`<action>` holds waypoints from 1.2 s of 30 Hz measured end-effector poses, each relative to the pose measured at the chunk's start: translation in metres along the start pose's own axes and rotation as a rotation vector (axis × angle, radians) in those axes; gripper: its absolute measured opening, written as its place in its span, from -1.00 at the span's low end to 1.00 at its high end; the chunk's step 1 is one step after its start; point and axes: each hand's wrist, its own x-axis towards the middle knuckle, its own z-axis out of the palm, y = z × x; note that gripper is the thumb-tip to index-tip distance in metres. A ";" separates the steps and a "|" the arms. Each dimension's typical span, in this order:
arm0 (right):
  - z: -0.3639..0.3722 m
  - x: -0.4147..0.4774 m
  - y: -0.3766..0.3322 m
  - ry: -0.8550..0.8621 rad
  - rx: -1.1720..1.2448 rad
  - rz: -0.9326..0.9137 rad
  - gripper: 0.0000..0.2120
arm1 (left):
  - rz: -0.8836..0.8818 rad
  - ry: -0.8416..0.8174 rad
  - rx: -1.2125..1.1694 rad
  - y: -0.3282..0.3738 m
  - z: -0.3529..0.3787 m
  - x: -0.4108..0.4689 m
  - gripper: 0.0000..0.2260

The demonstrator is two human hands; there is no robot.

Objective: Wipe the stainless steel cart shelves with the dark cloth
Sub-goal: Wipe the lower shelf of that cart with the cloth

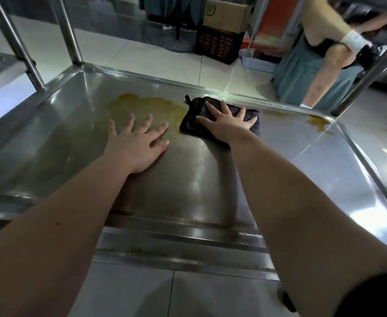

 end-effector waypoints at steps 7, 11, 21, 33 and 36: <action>0.014 -0.073 0.009 -0.036 0.003 -0.130 -0.36 | -0.030 -0.014 -0.009 0.004 -0.005 -0.004 -0.48; 0.032 -0.177 0.016 -0.073 -0.056 -0.223 -0.36 | -0.028 -0.006 -0.027 0.005 -0.007 -0.008 -0.49; 0.011 -0.053 0.001 -0.016 -0.020 -0.096 -0.34 | -0.005 0.016 -0.009 0.000 0.001 -0.009 -0.50; 0.019 -0.110 0.005 -0.061 -0.042 -0.194 -0.37 | -0.028 0.005 -0.033 0.002 -0.004 -0.005 -0.51; 0.031 -0.174 0.013 -0.075 -0.087 -0.264 -0.37 | -0.024 0.005 -0.047 0.003 -0.004 -0.007 -0.51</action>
